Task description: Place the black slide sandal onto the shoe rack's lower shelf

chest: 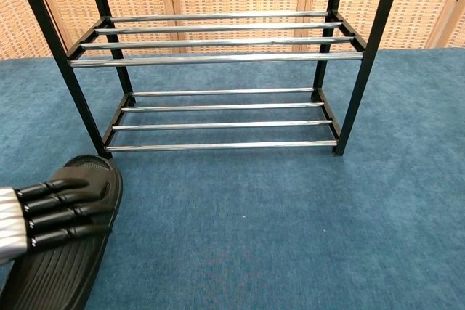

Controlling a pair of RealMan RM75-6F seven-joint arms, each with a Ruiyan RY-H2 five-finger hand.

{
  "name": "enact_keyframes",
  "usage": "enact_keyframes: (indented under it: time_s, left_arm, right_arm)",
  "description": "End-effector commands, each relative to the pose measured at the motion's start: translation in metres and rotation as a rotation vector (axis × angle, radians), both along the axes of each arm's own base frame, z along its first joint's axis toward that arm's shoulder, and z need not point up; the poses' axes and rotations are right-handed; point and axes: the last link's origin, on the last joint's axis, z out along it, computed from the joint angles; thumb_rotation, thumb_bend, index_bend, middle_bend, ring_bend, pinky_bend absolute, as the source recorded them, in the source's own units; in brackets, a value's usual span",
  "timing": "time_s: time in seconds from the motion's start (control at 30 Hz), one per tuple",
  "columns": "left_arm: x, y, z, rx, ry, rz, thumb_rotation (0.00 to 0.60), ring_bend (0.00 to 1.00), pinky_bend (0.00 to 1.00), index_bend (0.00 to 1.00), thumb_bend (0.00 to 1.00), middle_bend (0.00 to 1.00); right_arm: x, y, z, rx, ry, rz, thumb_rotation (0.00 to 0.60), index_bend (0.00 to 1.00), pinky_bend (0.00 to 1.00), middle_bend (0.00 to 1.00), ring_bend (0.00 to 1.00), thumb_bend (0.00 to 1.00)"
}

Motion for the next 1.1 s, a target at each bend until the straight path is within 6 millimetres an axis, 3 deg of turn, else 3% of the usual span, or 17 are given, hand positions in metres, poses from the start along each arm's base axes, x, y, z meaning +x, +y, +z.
enact_keyframes:
  time_s: [0.03, 0.2, 0.43, 0.73, 1.1]
  left_arm:
    - [0.020, 0.009, 0.010, -0.042, 0.108, -0.132, 0.600, 0.00, 0.00, 0.00, 0.07, 0.00]
    - [0.036, 0.016, 0.018, -0.073, 0.179, -0.175, 0.600, 0.00, 0.00, 0.00, 0.07, 0.00]
    - [0.050, 0.021, 0.011, -0.139, 0.216, -0.161, 0.600, 0.00, 0.00, 0.00, 0.07, 0.00]
    - [0.056, 0.025, 0.007, -0.188, 0.256, -0.136, 0.600, 0.00, 0.00, 0.00, 0.07, 0.00]
    - [0.048, 0.022, 0.009, -0.211, 0.285, -0.115, 0.600, 0.00, 0.00, 0.00, 0.07, 0.00]
  right_arm:
    - [-0.001, 0.000, 0.002, -0.007, -0.004, -0.003, 0.600, 0.00, 0.00, 0.00, 0.00, 0.00]
    - [-0.003, -0.001, 0.005, -0.016, -0.011, -0.014, 0.600, 0.00, 0.00, 0.00, 0.00, 0.00]
    - [-0.005, -0.001, 0.006, -0.016, -0.012, -0.020, 0.600, 0.00, 0.00, 0.00, 0.00, 0.00]
    - [-0.006, -0.001, 0.008, -0.020, -0.016, -0.027, 0.600, 0.00, 0.00, 0.00, 0.00, 0.00]
    - [-0.008, 0.000, 0.010, -0.025, -0.020, -0.032, 0.600, 0.00, 0.00, 0.00, 0.00, 0.00]
